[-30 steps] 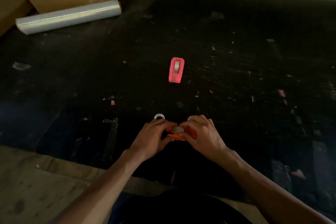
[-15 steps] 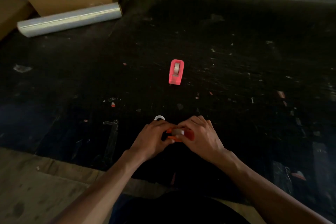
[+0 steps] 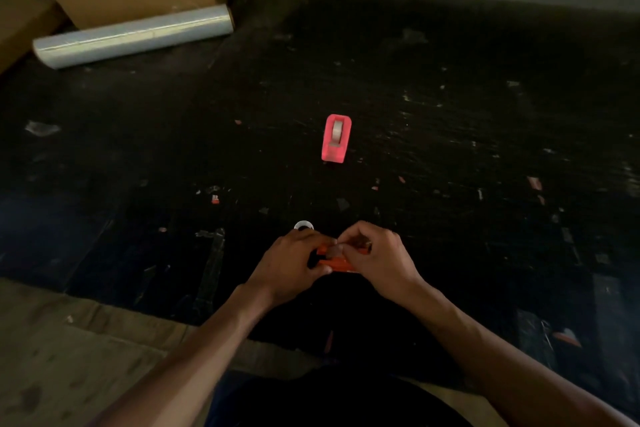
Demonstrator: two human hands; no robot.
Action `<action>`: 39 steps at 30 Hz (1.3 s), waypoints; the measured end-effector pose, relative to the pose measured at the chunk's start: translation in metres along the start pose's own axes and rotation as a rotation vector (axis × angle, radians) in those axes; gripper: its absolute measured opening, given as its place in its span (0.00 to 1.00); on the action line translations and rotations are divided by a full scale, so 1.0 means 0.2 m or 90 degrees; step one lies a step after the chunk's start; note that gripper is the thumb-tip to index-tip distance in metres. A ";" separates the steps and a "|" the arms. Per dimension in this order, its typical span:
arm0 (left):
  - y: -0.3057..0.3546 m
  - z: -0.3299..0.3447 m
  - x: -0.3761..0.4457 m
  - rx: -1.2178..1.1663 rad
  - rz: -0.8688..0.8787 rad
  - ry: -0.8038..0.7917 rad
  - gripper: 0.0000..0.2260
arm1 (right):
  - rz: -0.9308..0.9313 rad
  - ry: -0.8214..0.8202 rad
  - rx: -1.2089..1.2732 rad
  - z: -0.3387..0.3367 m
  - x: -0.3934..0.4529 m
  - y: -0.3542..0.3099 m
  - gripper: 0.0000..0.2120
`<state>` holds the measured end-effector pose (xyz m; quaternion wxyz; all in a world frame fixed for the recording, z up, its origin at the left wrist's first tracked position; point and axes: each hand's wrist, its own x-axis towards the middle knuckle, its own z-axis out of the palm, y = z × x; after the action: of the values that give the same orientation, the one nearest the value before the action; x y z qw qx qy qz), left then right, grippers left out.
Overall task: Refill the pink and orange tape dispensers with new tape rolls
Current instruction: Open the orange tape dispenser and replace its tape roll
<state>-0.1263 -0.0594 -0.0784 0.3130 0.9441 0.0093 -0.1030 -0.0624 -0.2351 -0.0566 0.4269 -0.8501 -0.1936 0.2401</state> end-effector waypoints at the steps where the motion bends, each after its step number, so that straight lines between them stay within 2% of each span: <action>1: 0.00 0.00 0.00 -0.004 0.000 -0.003 0.20 | 0.004 0.000 0.001 0.00 0.00 -0.01 0.05; 6: -0.01 0.00 0.00 -0.014 0.004 -0.005 0.17 | -0.056 -0.001 -0.036 0.02 -0.02 -0.03 0.05; 10: -0.01 0.00 0.01 -0.007 0.004 0.004 0.16 | -0.160 -0.001 -0.198 0.03 -0.03 -0.02 0.10; 20: -0.02 0.01 0.02 0.000 -0.020 -0.008 0.22 | -0.238 -0.003 -0.337 0.01 -0.04 0.05 0.12; 26: -0.03 -0.02 0.03 0.012 -0.023 -0.045 0.23 | -0.273 -0.041 -0.352 -0.03 -0.01 0.06 0.09; 30: -0.06 -0.03 0.03 -0.001 -0.029 -0.041 0.23 | -0.269 -0.029 -0.342 -0.08 -0.02 0.08 0.20; 34: -0.08 -0.04 0.01 -0.009 -0.047 -0.030 0.23 | -0.263 0.005 -0.287 -0.13 -0.04 0.16 0.16; 39: -0.09 -0.04 -0.01 -0.023 -0.021 -0.002 0.22 | -0.279 0.010 -0.319 -0.16 -0.06 0.27 0.12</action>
<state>-0.1275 -0.0396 -0.0834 0.3286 0.9377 0.0261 -0.1097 -0.0470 -0.2924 -0.0811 0.2478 -0.8686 -0.4214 0.0810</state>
